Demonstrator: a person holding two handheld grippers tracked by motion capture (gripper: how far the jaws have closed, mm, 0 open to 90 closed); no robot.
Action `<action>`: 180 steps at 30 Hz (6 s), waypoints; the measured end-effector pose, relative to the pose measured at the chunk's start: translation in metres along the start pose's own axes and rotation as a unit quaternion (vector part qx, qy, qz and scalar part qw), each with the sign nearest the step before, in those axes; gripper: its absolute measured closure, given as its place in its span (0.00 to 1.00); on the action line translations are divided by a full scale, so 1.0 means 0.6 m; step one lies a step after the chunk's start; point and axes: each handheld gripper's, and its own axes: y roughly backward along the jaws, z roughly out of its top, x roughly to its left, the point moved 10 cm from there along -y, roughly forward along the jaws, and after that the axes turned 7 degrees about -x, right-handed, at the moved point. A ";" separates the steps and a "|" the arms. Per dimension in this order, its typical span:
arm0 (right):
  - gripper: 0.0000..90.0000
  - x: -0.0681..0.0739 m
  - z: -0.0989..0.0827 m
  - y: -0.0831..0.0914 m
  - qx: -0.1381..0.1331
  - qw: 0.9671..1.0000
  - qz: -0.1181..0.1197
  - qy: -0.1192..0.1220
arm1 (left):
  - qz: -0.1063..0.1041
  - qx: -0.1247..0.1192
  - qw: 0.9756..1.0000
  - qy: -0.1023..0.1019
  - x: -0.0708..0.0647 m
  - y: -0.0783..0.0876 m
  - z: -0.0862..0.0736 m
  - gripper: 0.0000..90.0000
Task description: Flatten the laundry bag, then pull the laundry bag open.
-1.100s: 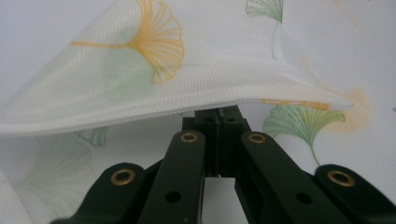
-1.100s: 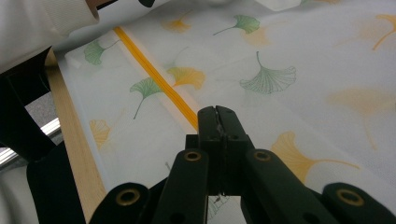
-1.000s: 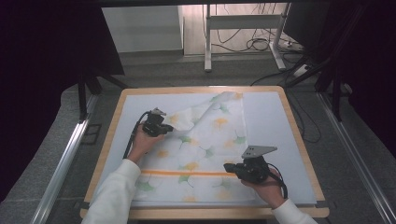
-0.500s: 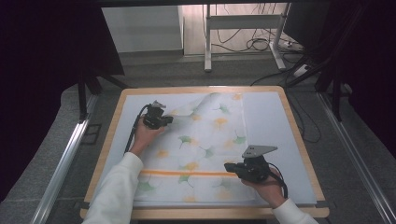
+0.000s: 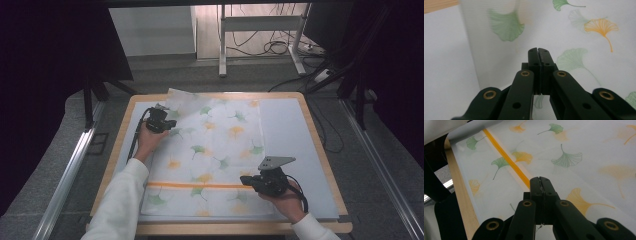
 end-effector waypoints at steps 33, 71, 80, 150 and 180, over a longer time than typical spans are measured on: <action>0.99 -0.079 -0.021 0.038 -0.001 0.997 -0.050 -0.052 | -0.114 -0.047 0.991 -0.056 -0.190 0.174 -0.096 0.96; 0.99 -0.120 -0.068 0.039 0.047 0.994 -0.076 -0.064 | -0.176 -0.027 0.975 -0.130 -0.386 0.169 -0.111 0.40; 0.99 -0.113 -0.078 0.047 0.053 0.993 -0.076 -0.067 | -0.200 -0.005 0.969 -0.146 -0.437 0.141 -0.119 0.41; 0.99 -0.170 -0.076 0.016 0.061 0.991 -0.073 -0.096 | -0.242 0.029 0.947 -0.209 -0.601 0.010 -0.084 0.66; 0.99 -0.175 -0.078 0.020 0.057 0.990 -0.080 -0.104 | -0.254 0.048 0.936 -0.237 -0.607 -0.008 -0.090 0.84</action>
